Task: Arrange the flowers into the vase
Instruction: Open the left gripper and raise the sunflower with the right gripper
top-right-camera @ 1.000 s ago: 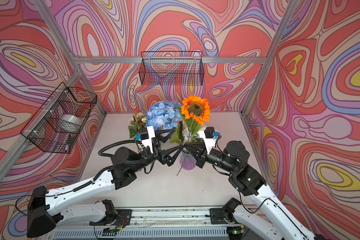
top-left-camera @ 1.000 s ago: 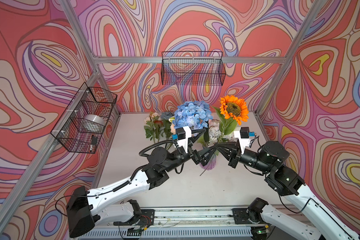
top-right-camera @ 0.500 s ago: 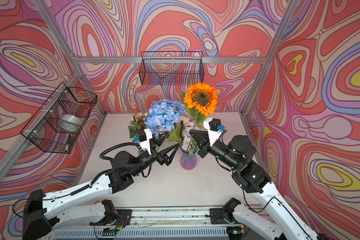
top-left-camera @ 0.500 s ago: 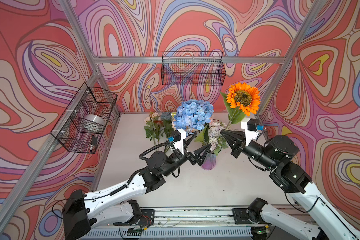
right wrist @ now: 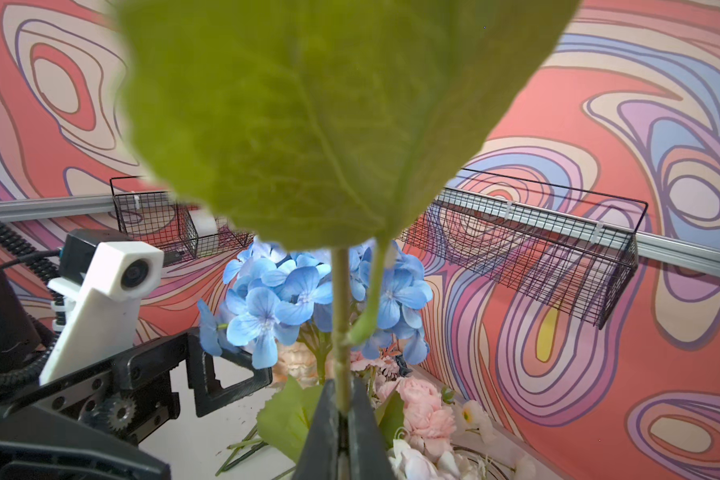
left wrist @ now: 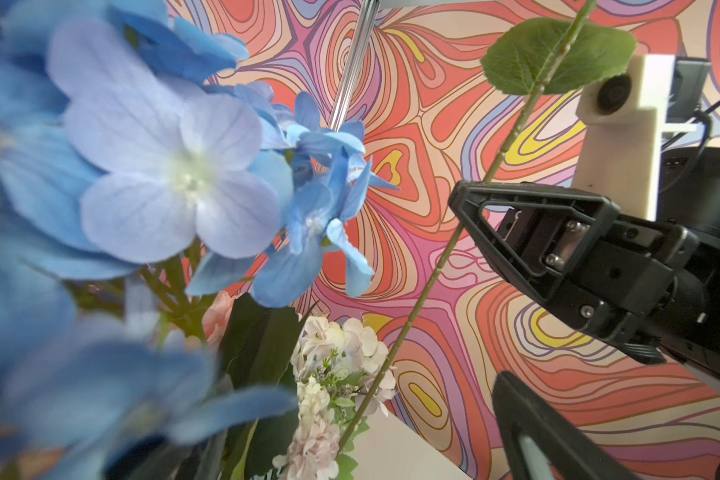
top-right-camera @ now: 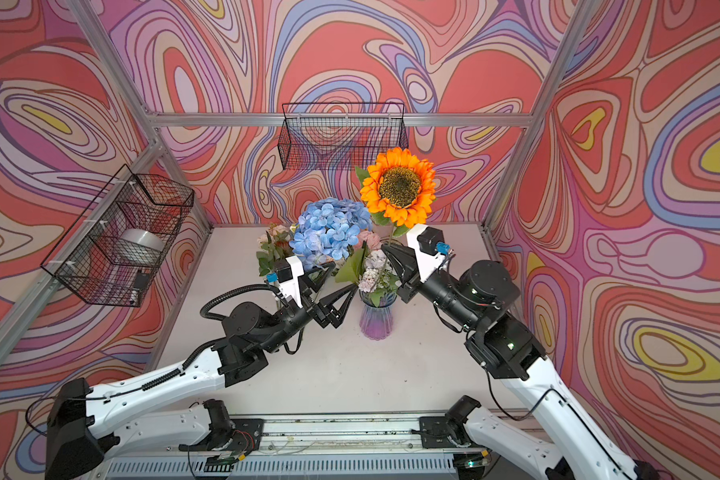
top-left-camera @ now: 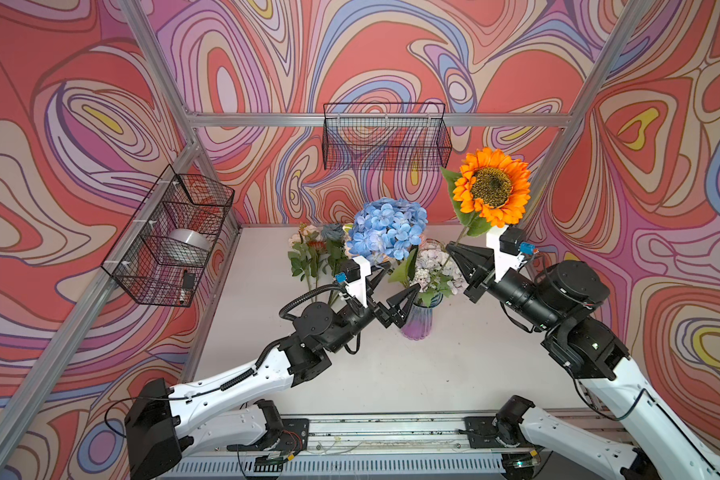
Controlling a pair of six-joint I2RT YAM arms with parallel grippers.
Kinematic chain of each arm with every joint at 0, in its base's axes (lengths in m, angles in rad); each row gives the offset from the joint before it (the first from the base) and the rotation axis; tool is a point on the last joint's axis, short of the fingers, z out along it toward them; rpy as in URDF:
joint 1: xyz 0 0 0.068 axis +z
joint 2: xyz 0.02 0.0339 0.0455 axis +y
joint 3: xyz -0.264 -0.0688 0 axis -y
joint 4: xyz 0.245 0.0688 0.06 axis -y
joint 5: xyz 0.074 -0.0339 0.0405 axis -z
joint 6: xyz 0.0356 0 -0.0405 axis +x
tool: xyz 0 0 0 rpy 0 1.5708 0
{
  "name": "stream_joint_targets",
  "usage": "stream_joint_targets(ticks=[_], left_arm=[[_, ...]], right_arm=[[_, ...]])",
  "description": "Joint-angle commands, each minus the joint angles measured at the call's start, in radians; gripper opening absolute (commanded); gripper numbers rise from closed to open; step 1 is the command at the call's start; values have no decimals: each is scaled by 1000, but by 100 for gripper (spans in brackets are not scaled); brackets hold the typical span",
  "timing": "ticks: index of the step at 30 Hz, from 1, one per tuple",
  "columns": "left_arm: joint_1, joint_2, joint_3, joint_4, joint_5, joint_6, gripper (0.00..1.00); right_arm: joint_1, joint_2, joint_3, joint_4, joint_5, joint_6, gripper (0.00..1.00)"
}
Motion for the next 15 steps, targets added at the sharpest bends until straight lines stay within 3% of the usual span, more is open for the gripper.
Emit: stream_joint_targets(ticks=[1,15], left_arm=[[-6,-2,-19,28,-24,-4,100],[-6,25,-16,43,-38,-9,100]], right_arm=[[2,17,42,8,22,-57,0],[2,-46,18,-41,72,-69,0]])
